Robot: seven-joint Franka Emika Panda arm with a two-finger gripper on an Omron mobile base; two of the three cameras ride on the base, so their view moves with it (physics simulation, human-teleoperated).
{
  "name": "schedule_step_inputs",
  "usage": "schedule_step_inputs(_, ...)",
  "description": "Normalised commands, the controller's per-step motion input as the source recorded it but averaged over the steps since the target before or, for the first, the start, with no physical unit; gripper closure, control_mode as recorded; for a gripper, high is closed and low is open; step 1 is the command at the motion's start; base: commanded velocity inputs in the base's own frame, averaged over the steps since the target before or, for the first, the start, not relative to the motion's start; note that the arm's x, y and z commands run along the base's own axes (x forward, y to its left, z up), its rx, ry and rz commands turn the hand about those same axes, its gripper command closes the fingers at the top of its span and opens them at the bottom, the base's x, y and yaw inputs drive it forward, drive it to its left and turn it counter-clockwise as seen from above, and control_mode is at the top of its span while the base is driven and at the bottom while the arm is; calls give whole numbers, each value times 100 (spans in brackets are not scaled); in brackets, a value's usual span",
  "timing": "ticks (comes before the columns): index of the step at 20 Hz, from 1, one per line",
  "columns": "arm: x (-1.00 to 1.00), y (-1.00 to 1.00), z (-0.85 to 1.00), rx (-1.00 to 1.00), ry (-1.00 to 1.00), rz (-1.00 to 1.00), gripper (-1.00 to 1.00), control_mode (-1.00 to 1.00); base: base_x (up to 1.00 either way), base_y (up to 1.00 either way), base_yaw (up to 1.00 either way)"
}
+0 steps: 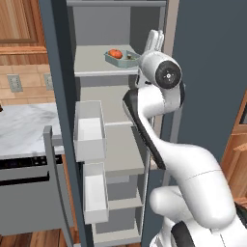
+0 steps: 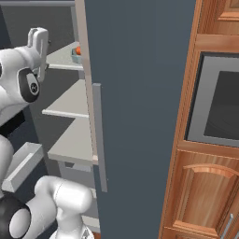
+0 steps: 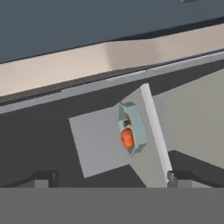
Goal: Take the squash and mushroom out of the freezer and place them in the tupperware container on the counter. Then put the tupperware containing the vegetables back in the freezer.
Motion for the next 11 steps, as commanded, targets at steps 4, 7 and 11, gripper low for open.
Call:
schedule_step_inputs(4,-100,0,0,15,0,-1,-100,-100,0,0,0)
schedule_step_inputs(7,-100,0,0,14,0,-3,-100,-100,0,0,0)
schedule_step_inputs(11,-100,0,0,7,-8,-7,-100,-100,0,0,0)
